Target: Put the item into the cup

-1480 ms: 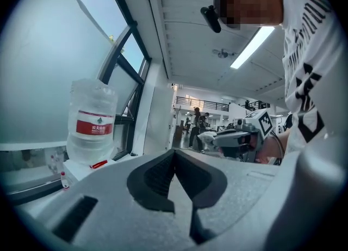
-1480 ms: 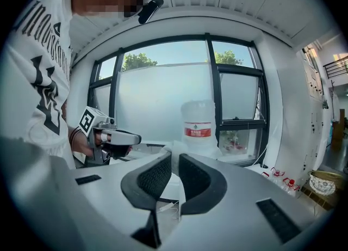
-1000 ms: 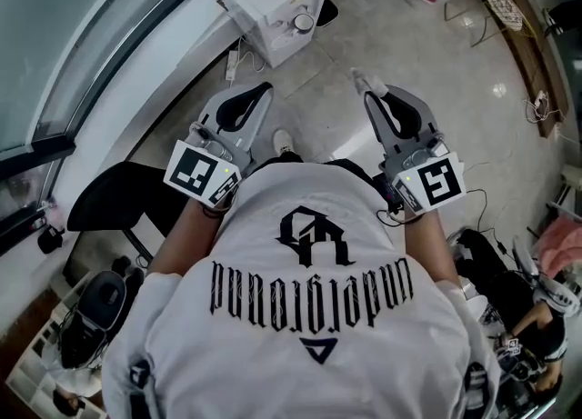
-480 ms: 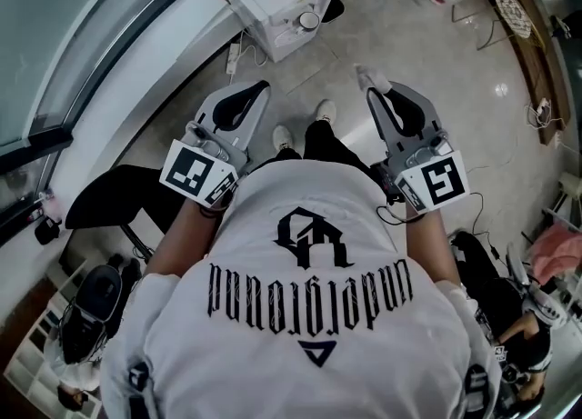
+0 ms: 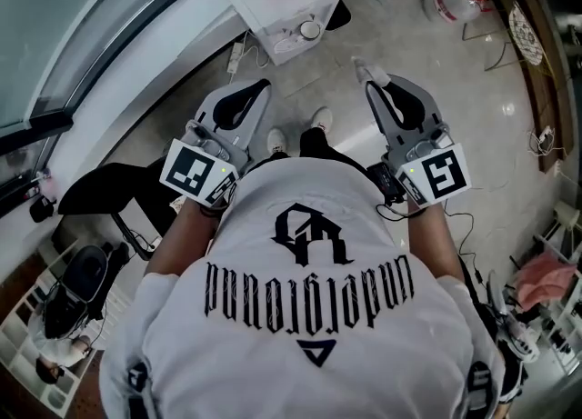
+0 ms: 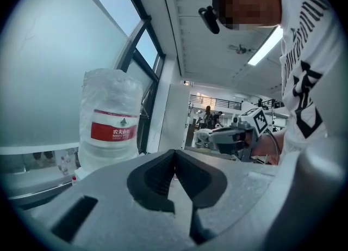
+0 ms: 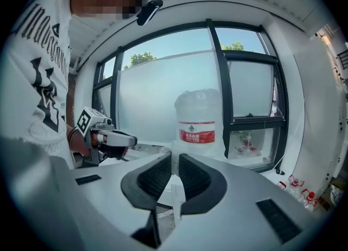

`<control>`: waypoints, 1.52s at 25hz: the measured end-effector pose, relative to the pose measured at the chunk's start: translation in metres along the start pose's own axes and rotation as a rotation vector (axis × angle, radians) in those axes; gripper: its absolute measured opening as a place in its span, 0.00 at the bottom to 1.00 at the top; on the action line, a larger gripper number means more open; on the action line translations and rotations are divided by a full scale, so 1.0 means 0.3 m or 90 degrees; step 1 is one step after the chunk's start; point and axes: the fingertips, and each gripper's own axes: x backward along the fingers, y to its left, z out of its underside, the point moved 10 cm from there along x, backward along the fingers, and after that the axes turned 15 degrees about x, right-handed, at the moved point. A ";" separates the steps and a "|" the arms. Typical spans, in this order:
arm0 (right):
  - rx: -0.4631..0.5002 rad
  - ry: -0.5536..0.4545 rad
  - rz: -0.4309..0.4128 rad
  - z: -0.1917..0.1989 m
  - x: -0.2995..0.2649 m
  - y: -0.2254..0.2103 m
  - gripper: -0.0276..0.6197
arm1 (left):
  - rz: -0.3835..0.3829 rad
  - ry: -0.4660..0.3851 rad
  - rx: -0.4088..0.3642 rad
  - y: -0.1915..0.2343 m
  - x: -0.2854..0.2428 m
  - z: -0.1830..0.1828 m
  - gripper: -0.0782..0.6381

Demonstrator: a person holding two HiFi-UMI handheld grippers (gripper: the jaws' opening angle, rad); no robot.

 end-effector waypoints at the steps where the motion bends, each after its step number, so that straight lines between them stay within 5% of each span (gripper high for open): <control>1: 0.000 -0.002 -0.006 0.010 -0.005 -0.027 0.12 | -0.005 -0.003 0.000 -0.001 -0.023 -0.002 0.13; 18: 0.017 -0.038 -0.075 0.089 -0.030 -0.285 0.12 | -0.078 -0.046 -0.007 -0.047 -0.242 -0.009 0.13; 38: -0.016 0.030 -0.112 0.290 -0.300 -0.298 0.12 | -0.071 -0.009 0.004 0.196 -0.379 0.079 0.13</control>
